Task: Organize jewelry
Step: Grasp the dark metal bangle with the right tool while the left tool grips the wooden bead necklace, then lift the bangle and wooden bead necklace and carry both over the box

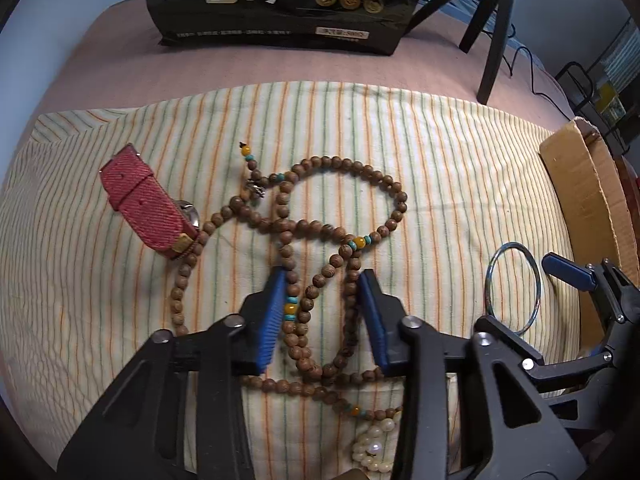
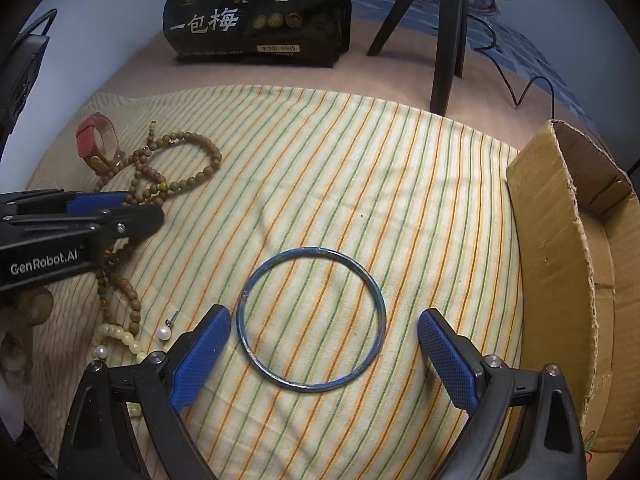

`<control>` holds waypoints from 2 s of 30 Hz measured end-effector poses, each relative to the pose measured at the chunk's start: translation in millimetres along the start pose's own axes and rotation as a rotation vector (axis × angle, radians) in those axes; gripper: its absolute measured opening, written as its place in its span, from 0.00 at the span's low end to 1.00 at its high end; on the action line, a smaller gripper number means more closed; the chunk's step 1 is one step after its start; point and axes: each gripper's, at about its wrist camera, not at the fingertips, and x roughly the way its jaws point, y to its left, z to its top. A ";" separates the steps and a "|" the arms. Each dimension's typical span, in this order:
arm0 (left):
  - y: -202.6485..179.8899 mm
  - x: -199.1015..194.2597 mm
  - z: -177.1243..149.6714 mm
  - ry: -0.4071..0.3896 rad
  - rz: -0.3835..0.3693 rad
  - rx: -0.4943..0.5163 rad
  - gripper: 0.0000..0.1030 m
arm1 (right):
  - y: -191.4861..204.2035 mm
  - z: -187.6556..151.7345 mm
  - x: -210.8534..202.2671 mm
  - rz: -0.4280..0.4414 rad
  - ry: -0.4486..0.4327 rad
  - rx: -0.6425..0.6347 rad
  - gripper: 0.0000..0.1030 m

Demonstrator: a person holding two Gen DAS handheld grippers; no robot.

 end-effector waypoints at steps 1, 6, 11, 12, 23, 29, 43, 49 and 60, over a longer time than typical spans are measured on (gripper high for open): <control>1.3 -0.4 0.1 -0.004 0.003 0.000 0.24 | 0.2 0.8 0.4 -0.002 0.002 -0.001 0.88; 5.1 -2.0 1.0 -0.009 -0.010 -0.007 0.11 | 2.8 1.3 -3.3 0.017 0.005 -0.007 0.72; 11.3 -12.7 -4.9 -0.015 -0.039 -0.009 0.11 | 1.9 0.3 -7.6 0.025 -0.003 0.004 0.72; 11.0 -15.5 -5.3 -0.020 -0.046 -0.007 0.11 | 1.7 0.4 -10.5 0.027 -0.011 0.004 0.72; 11.1 -78.1 -7.4 -0.139 -0.138 -0.015 0.11 | -1.9 4.7 -55.1 0.046 -0.123 0.026 0.72; 10.0 -117.2 -6.6 -0.215 -0.178 -0.004 0.11 | -6.3 7.0 -78.0 0.035 -0.177 0.021 0.72; -9.4 -202.0 0.2 -0.403 -0.257 0.051 0.11 | -41.3 -6.9 -137.6 0.014 -0.289 0.089 0.72; -22.7 -221.1 4.8 -0.445 -0.303 0.068 0.11 | -66.4 -14.2 -159.7 -0.014 -0.324 0.128 0.72; -81.9 -252.1 22.7 -0.505 -0.395 0.141 0.11 | -111.9 -32.7 -186.8 -0.079 -0.356 0.198 0.72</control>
